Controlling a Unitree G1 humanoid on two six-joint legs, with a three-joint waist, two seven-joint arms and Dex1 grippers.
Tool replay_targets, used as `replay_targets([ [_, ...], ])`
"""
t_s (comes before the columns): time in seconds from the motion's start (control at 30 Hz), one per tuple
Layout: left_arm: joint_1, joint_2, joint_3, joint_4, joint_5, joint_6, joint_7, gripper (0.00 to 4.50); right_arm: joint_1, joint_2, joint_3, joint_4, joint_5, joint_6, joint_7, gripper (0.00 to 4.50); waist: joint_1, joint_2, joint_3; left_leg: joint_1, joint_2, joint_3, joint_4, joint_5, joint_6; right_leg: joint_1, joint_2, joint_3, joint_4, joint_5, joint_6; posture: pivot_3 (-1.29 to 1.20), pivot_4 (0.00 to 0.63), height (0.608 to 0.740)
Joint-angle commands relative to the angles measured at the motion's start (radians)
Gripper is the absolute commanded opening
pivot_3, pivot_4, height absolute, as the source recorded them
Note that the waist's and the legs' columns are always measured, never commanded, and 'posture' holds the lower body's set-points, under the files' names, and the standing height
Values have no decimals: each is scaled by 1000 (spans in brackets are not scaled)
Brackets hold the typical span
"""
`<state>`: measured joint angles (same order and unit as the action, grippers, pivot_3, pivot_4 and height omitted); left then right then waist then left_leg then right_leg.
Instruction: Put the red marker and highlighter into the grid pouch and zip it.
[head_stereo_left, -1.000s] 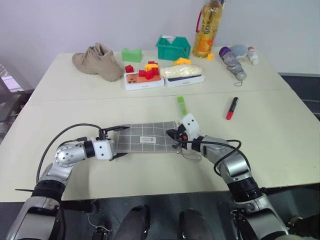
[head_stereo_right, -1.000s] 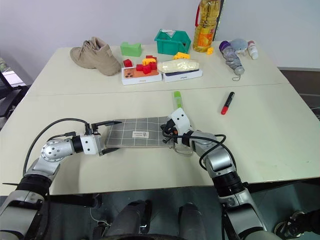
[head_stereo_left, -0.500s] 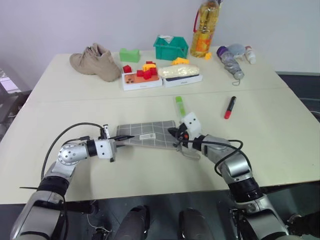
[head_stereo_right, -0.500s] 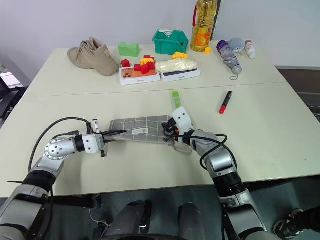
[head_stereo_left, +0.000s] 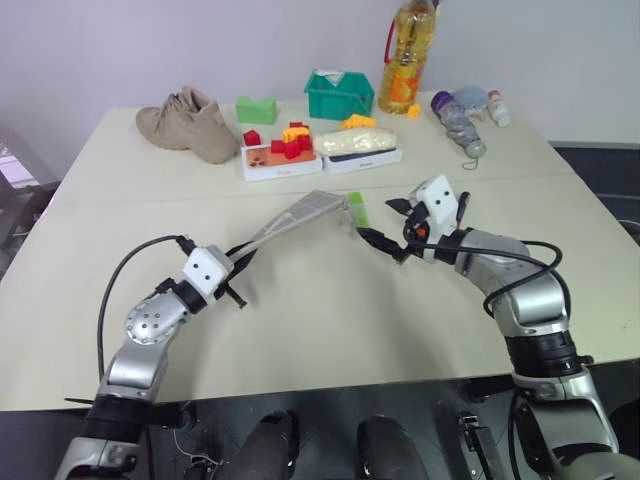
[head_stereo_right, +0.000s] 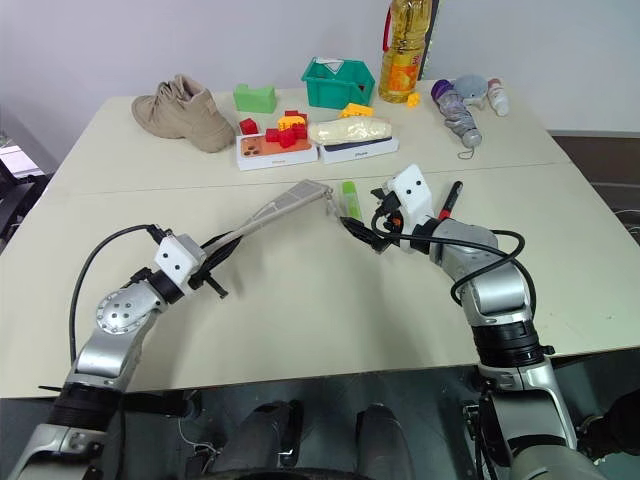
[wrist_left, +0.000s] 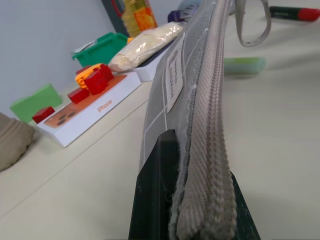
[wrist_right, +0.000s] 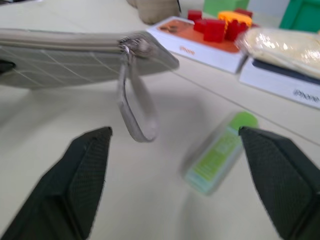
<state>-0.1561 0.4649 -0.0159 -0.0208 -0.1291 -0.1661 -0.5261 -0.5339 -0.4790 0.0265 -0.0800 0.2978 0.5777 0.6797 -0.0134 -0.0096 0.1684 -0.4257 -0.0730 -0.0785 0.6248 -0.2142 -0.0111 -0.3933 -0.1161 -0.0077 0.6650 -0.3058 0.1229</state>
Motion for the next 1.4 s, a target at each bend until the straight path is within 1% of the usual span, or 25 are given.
replay_targets([
  [0.03,17,-10,14,-89,17,36,34,0,-6,38,4,-16,-3,-7,-38,4291,0,0,0,0,0,0,0,0,0,0,0,0,0,0,0,0,150,739],
  [0.3,50,-22,-2,-147,44,62,35,0,-42,140,6,10,6,12,-109,4291,2,0,0,0,0,0,0,0,0,0,0,0,0,0,0,0,150,739],
  [0.33,53,-24,-4,-150,47,64,35,0,-47,148,5,17,7,16,-113,4060,2,0,0,0,0,0,0,0,0,0,0,0,0,0,0,0,150,739],
  [0.37,55,-27,-6,-154,51,66,37,0,-52,154,5,24,7,17,-116,3775,2,0,0,0,0,0,0,0,0,0,0,0,0,0,0,0,150,739],
  [0.43,59,-31,-7,-158,56,68,38,0,-57,162,5,31,7,19,-119,2919,2,0,0,0,0,0,0,0,0,0,0,0,0,0,0,0,150,739],
  [0.47,60,-34,-7,-160,58,70,39,0,-57,165,8,32,7,18,-120,2342,2,0,0,0,0,0,0,0,0,0,0,0,0,0,0,0,150,739],
  [0.5,61,-36,-7,-162,60,71,40,0,-57,166,9,33,6,18,-121,1892,2,0,0,0,0,0,0,0,0,0,0,0,0,0,0,0,150,739],
  [0.53,62,-39,-6,-163,62,72,41,0,-57,169,11,32,7,17,-120,1276,2,0,0,0,0,0,0,0,0,0,0,0,0,0,0,0,150,739],
  [0.6,64,-44,-9,-165,68,72,45,0,-57,176,12,27,10,17,-122,290,1,0,0,0,0,0,0,0,0,0,0,0,0,0,0,0,150,739],
  [0.63,65,-49,-12,-166,73,74,49,0,-57,180,14,23,10,16,-122,59,1,0,0,0,0,0,0,0,0,0,0,0,0,0,0,0,150,739],
  [0.7,64,-66,-25,-167,96,82,70,0,-51,179,38,-1,3,20,-112,59,2,0,0,0,0,0,0,0,0,0,0,0,0,0,0,0,150,739],
  [0.9,38,-119,-55,-164,152,126,131,0,-18,140,161,-119,-22,30,-50,59,3,0,0,0,0,0,0,0,0,0,0,0,0,0,0,0,150,739],
  [1.07,-11,-170,-87,-142,197,169,174,0,-24,98,285,-200,-65,15,18,59,2,0,0,0,-1,0,1,0,0,0,0,0,0,0,0,0,150,739],
  [1.2,-48,-211,-104,-117,213,192,203,0,-37,109,351,-242,-66,32,60,59,2,0,0,0,0,0,1,0,0,0,0,0,0,0,0,0,150,739],
  [1.3,-57,-234,-126,-113,219,184,203,0,-62,141,375,-231,-82,46,46,59,2,0,0,0,0,0,1,0,-1,0,0,0,0,0,0,0,150,739],
  [1.4,-45,-233,-140,-124,230,169,190,0,-79,148,380,-221,-101,50,37,59,3,0,0,0,0,0,1,0,-1,0,0,0,0,0,0,0,150,739],
])
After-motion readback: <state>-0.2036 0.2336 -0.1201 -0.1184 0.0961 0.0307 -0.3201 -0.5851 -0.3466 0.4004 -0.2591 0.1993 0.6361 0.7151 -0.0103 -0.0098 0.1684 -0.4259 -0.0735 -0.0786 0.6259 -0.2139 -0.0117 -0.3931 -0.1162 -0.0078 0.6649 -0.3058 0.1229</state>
